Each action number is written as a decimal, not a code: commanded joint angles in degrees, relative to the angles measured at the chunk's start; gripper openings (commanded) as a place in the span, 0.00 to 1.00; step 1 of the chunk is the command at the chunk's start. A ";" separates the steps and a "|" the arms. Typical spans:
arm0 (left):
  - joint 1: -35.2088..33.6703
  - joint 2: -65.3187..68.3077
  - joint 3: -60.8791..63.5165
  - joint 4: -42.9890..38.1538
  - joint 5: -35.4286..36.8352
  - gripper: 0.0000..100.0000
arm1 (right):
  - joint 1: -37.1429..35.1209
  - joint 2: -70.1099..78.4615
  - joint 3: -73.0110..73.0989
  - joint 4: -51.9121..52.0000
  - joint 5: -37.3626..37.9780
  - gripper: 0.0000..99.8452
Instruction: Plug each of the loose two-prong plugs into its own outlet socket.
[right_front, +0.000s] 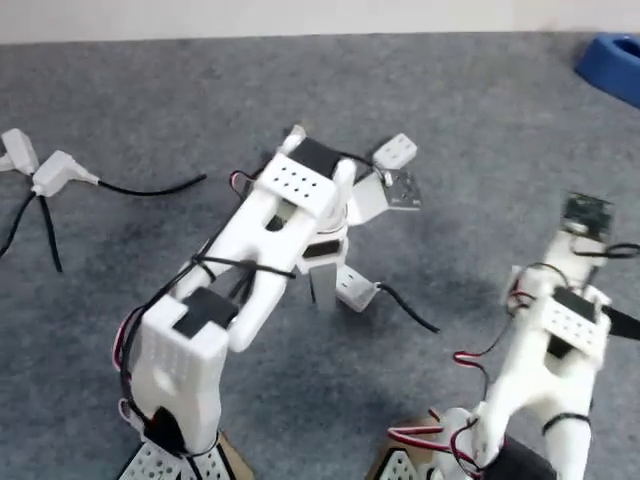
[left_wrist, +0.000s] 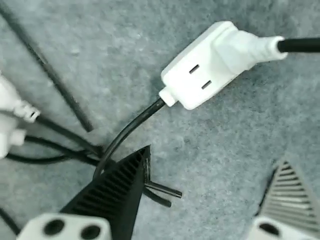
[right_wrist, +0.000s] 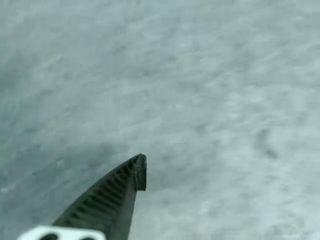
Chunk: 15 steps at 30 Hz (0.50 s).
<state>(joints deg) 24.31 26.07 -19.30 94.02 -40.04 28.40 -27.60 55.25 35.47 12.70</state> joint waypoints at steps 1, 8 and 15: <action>1.71 2.68 -3.12 0.79 -1.58 0.37 | 4.70 -2.24 -2.51 -3.74 -0.44 0.61; 5.14 4.18 -6.20 0.88 -5.71 0.27 | 4.18 -2.33 -1.01 -4.18 1.14 0.30; 7.08 4.35 -7.78 0.44 -8.35 0.28 | 2.77 -2.24 2.86 -8.22 1.14 0.23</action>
<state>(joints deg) 30.55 30.73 -25.01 94.29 -46.20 31.56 -27.87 57.36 30.64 13.41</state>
